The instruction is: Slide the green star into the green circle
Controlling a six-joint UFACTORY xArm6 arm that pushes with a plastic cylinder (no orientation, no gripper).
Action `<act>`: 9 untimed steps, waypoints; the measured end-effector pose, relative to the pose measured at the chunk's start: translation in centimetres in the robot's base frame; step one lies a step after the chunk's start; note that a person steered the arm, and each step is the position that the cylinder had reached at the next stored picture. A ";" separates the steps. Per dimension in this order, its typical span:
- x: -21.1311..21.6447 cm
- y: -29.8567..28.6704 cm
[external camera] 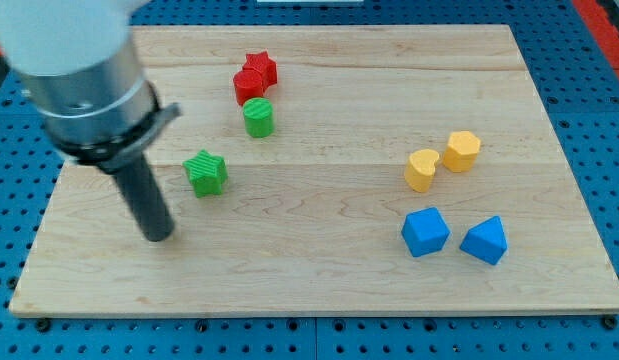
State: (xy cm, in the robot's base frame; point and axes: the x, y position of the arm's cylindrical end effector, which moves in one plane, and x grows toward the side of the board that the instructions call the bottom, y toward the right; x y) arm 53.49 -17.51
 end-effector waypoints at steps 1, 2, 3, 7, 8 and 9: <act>-2.4 0.7; -5.5 6.0; -7.6 12.5; -6.4 6.7; -8.0 10.0; -9.1 14.1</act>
State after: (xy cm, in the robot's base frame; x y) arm 44.42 -3.36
